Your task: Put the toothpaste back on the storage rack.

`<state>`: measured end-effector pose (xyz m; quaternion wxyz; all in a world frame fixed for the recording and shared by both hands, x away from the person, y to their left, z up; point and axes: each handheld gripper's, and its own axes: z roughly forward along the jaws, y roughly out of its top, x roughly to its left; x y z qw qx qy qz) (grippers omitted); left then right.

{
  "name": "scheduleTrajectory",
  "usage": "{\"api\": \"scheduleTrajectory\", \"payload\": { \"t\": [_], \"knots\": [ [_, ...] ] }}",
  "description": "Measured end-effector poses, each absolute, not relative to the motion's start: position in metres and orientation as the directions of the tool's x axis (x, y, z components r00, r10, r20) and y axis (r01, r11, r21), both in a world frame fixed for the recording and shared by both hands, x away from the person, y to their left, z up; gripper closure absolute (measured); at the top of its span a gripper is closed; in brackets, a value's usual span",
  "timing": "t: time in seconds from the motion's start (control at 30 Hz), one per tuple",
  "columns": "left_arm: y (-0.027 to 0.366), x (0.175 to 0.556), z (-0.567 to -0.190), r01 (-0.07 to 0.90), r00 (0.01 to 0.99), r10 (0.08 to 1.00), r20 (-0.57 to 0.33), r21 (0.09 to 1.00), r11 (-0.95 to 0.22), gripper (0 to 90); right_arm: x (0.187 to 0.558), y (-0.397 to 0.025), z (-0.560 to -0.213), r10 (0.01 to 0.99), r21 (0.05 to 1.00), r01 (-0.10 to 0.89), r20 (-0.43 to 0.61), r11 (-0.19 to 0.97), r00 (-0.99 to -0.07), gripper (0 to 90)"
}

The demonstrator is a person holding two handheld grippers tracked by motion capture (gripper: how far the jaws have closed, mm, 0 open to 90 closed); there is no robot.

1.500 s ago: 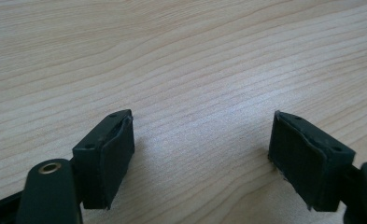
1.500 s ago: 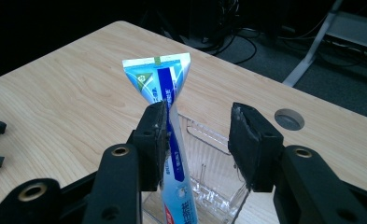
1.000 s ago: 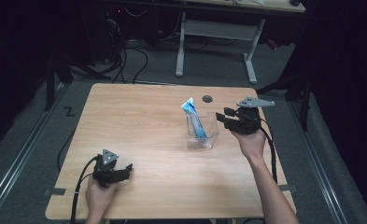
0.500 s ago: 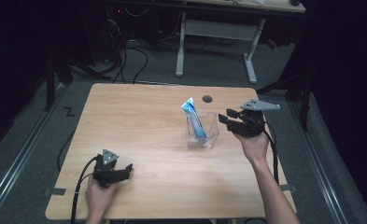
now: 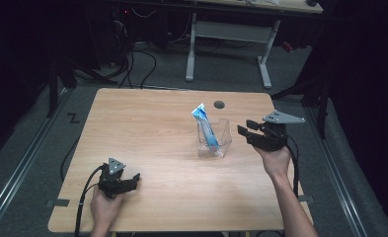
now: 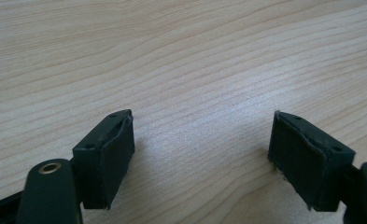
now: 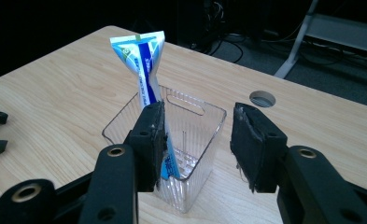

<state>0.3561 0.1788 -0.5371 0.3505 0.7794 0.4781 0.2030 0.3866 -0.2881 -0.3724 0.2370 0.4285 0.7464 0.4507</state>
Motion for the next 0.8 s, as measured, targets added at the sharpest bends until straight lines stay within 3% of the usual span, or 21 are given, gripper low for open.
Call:
{"api": "scheduleTrajectory", "payload": {
  "t": [0.8],
  "knots": [
    [0.179, 0.356, -0.537, 0.603, 0.461, 0.887, -0.019, 0.74, -0.297, 22.9, 0.363, -0.302, -0.382, 0.859, 0.873, 0.442, 0.056, 0.205, -0.509, 53.1]
  ]
}}
